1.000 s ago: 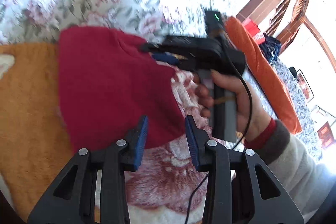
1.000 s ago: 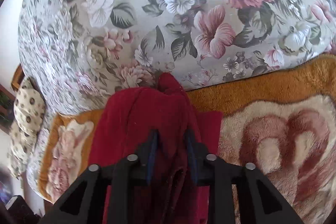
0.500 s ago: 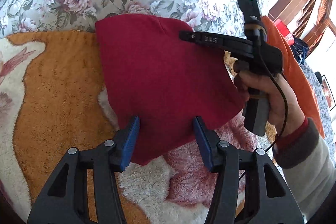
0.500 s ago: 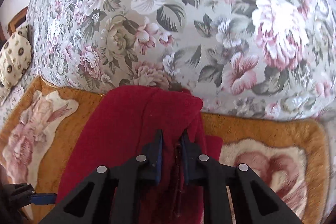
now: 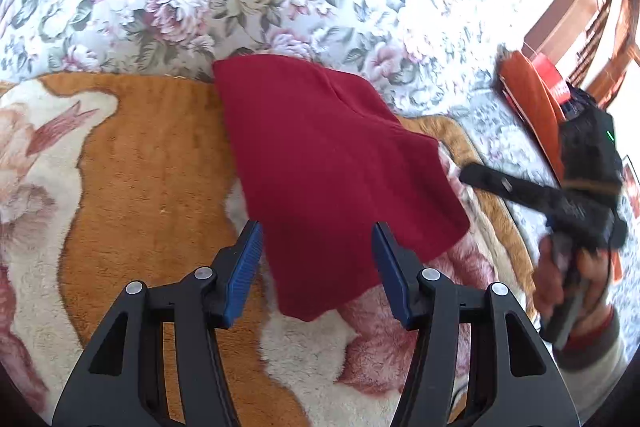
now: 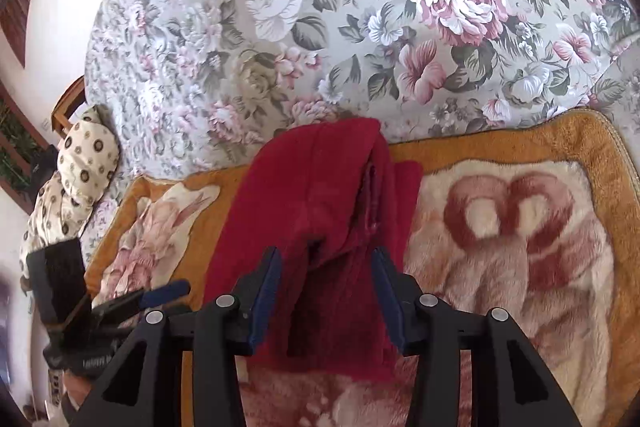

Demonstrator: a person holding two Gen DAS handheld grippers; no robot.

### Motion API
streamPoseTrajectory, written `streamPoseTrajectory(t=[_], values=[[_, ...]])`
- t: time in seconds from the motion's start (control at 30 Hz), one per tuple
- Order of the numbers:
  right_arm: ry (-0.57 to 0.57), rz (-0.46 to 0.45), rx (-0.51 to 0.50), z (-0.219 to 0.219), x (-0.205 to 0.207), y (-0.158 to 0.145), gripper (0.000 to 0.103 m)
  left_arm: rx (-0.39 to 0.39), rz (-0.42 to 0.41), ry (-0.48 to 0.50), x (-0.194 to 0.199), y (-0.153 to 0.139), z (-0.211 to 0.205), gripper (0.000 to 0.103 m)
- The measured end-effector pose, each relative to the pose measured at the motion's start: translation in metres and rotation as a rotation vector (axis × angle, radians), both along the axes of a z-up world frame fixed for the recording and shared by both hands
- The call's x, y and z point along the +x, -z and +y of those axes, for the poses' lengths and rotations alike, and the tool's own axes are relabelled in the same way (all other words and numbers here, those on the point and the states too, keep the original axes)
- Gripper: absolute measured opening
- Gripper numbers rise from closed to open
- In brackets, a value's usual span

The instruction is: Fold small clothes

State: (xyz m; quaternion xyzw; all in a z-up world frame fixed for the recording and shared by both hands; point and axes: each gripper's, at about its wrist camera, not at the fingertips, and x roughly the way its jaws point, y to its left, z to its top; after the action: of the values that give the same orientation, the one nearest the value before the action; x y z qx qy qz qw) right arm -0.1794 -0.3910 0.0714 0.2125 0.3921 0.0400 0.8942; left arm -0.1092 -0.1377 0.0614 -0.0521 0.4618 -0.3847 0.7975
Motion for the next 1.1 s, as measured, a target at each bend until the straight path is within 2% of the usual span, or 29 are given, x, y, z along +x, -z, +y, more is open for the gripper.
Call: streamPoseTrajectory(t=[0.07, 0.13, 0.17, 0.2, 0.23, 0.3, 0.37, 0.5, 0.57, 0.63, 0.67, 0.73, 0.83, 0.9, 1.1], values=[[-0.041, -0.012, 0.013, 0.014, -0.007, 0.003, 0.045, 0.005, 0.013, -0.007, 0.0, 0.003, -0.001, 0.055], [-0.08, 0.016, -0.017, 0.032, 0.0, 0.017, 0.045, 0.017, 0.009, 0.004, -0.002, 0.004, -0.007, 0.055], [-0.091, 0.041, -0.042, 0.038, 0.003, 0.026, 0.032, 0.022, 0.005, 0.012, -0.005, 0.004, -0.008, 0.055], [-0.092, 0.06, -0.065, 0.041, 0.004, 0.031, 0.011, 0.024, 0.004, 0.023, -0.004, 0.005, -0.012, 0.055], [-0.084, 0.055, -0.091, 0.043, 0.003, 0.031, 0.007, 0.028, 0.003, 0.03, -0.006, 0.005, -0.012, 0.055], [-0.073, 0.004, -0.134, 0.042, -0.007, 0.019, 0.007, 0.032, -0.008, 0.054, -0.01, 0.003, -0.014, 0.055], [-0.045, 0.012, -0.184, 0.037, -0.013, 0.014, 0.007, 0.041, -0.026, 0.069, -0.013, 0.003, -0.017, 0.055], [-0.061, 0.126, -0.16, 0.037, -0.007, 0.053, 0.007, 0.053, -0.01, 0.072, -0.01, 0.009, -0.025, 0.055], [-0.055, 0.123, -0.177, 0.042, -0.008, 0.056, 0.007, 0.046, -0.007, 0.067, -0.01, 0.008, -0.025, 0.055], [-0.024, 0.113, -0.12, 0.033, -0.013, 0.046, 0.007, 0.04, -0.018, 0.063, -0.011, 0.007, -0.024, 0.055], [-0.008, 0.108, -0.087, 0.028, -0.017, 0.04, 0.011, 0.039, -0.025, 0.056, -0.011, 0.006, -0.024, 0.055], [0.025, 0.062, -0.054, 0.021, -0.026, 0.022, 0.012, 0.031, -0.031, 0.045, -0.011, 0.005, -0.025, 0.055], [0.056, -0.021, -0.129, 0.028, -0.025, -0.006, 0.012, 0.026, -0.037, 0.033, -0.009, 0.003, -0.028, 0.055], [0.042, -0.025, -0.199, 0.038, -0.011, -0.014, 0.012, 0.045, -0.05, 0.021, -0.009, 0.004, -0.031, 0.057], [0.042, -0.005, -0.284, 0.044, 0.035, -0.003, 0.012, 0.094, -0.061, -0.015, -0.003, 0.011, -0.039, 0.057]])
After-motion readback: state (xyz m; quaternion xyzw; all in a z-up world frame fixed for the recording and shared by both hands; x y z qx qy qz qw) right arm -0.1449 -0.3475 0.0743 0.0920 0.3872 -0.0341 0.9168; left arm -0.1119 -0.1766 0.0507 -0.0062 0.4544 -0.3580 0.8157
